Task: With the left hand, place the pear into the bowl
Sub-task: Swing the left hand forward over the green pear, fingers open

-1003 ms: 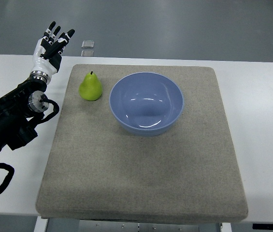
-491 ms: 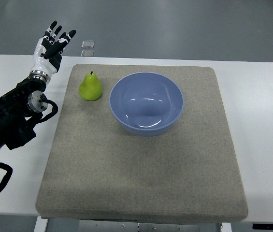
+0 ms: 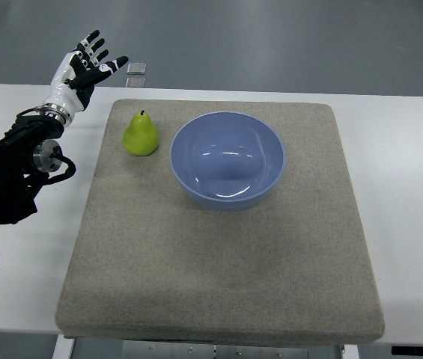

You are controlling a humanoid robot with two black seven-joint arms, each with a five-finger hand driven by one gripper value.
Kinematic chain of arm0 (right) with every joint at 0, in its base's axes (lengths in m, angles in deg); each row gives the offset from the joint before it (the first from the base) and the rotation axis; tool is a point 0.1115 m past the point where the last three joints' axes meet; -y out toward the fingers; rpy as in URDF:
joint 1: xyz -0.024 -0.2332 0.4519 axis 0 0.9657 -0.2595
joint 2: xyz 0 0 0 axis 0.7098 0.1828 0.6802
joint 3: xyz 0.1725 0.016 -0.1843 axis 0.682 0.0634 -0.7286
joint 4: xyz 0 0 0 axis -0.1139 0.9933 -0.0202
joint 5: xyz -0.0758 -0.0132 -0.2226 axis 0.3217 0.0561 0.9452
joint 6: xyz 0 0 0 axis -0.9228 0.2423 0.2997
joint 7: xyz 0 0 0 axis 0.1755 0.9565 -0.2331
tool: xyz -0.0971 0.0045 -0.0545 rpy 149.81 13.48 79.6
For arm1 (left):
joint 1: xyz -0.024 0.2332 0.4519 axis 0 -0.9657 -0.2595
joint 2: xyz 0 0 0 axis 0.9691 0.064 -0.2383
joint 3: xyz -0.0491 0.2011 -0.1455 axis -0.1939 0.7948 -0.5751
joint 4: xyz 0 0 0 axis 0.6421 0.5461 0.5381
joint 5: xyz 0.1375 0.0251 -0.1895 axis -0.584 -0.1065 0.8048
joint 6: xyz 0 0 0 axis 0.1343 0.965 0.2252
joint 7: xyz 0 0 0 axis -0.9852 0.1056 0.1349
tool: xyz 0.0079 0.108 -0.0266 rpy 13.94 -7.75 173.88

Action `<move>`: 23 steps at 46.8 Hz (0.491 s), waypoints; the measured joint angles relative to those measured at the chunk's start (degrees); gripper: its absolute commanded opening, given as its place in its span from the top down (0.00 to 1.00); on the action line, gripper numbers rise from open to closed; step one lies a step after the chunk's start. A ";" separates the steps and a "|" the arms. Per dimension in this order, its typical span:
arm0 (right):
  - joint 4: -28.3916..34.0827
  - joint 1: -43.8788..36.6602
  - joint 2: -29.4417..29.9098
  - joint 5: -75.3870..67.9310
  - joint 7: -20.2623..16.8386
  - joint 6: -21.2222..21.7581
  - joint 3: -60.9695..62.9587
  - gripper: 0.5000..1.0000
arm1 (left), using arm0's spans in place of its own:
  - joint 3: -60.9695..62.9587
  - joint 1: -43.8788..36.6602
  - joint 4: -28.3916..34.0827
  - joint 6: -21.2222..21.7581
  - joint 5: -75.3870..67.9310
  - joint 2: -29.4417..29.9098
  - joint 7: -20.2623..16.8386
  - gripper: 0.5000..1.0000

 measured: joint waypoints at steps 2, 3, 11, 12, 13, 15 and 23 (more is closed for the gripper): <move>0.00 0.01 0.00 0.00 0.00 0.00 0.00 0.15 | 1.06 0.19 -0.14 -0.06 -1.33 0.09 -0.01 0.01; 0.00 0.01 0.00 0.00 0.00 0.00 0.00 0.15 | 1.35 0.31 -0.22 -0.10 -2.12 0.15 -0.02 0.01; 0.00 0.01 0.00 0.00 0.00 0.00 0.00 0.15 | 1.86 1.39 -2.74 -2.61 -14.29 2.05 -0.04 0.01; 0.00 0.01 0.00 0.00 0.00 0.00 0.00 0.15 | 1.86 1.75 -2.92 -2.90 -15.93 2.55 -0.04 0.01; 0.00 0.01 0.00 0.00 0.00 0.00 0.00 0.15 | 1.86 2.17 -3.02 -3.20 -17.33 3.03 -0.05 0.01; 0.00 0.01 0.00 0.00 0.00 0.00 0.00 0.15 | 1.86 3.20 -3.11 -4.22 -20.65 4.13 -0.10 0.01; 0.00 0.01 0.00 0.00 0.00 0.00 0.00 0.15 | 1.86 6.86 -3.71 -9.99 -33.98 7.25 -0.33 0.01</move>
